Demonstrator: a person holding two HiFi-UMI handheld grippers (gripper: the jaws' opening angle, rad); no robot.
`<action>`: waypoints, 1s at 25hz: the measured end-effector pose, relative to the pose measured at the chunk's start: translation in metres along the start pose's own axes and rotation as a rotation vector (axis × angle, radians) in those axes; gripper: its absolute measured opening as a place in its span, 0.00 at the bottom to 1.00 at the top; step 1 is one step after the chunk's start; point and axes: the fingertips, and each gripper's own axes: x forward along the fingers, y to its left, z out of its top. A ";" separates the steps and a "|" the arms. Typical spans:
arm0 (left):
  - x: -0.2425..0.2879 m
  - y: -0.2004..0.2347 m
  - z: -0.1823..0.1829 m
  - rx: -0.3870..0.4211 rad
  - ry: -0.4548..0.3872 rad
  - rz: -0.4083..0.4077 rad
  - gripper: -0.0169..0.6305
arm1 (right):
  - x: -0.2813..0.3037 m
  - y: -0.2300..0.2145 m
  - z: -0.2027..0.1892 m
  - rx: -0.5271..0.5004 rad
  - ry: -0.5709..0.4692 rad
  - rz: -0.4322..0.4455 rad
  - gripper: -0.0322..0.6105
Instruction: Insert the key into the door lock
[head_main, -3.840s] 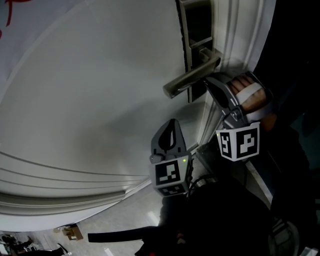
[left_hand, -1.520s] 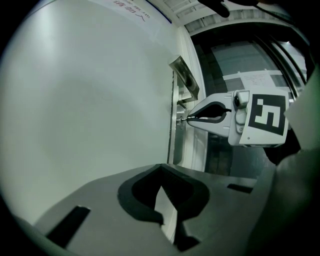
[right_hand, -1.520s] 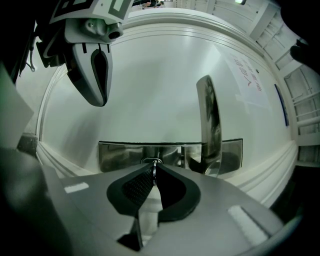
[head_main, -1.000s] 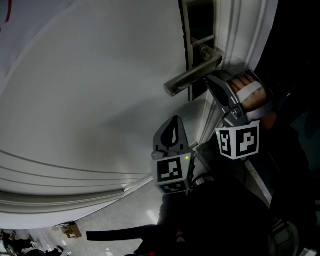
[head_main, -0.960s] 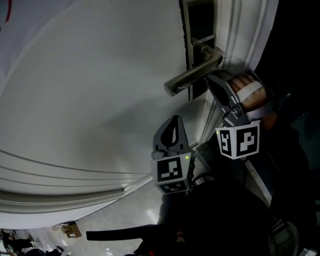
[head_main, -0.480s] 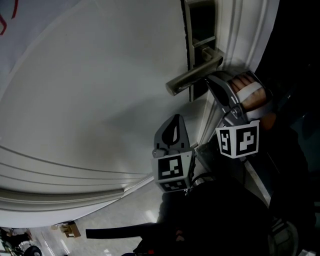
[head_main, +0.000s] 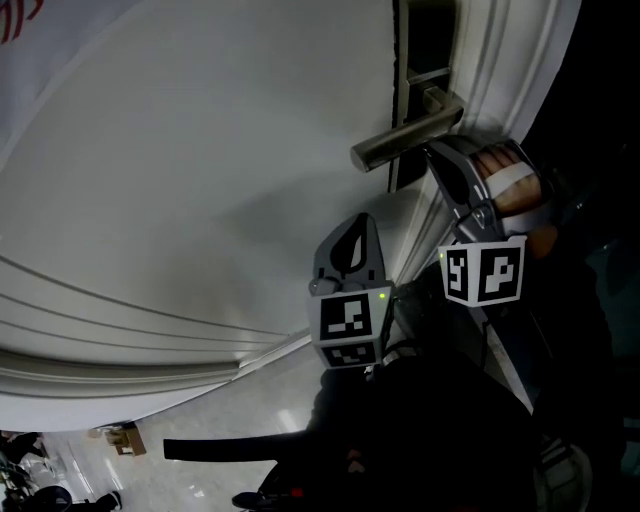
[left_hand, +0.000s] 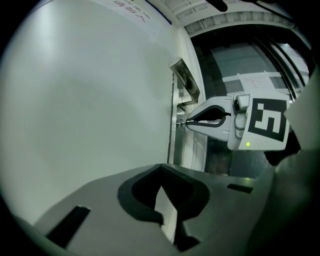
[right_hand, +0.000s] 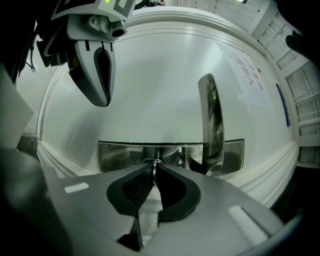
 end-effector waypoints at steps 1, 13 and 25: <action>-0.001 0.000 0.000 -0.002 -0.001 0.001 0.03 | 0.000 0.000 0.000 -0.001 0.000 0.001 0.08; 0.001 0.001 0.002 0.014 -0.003 0.007 0.03 | 0.003 0.003 -0.002 0.006 0.000 0.005 0.08; 0.001 -0.002 0.003 0.028 -0.001 -0.003 0.03 | 0.004 0.002 -0.002 0.010 -0.001 -0.001 0.08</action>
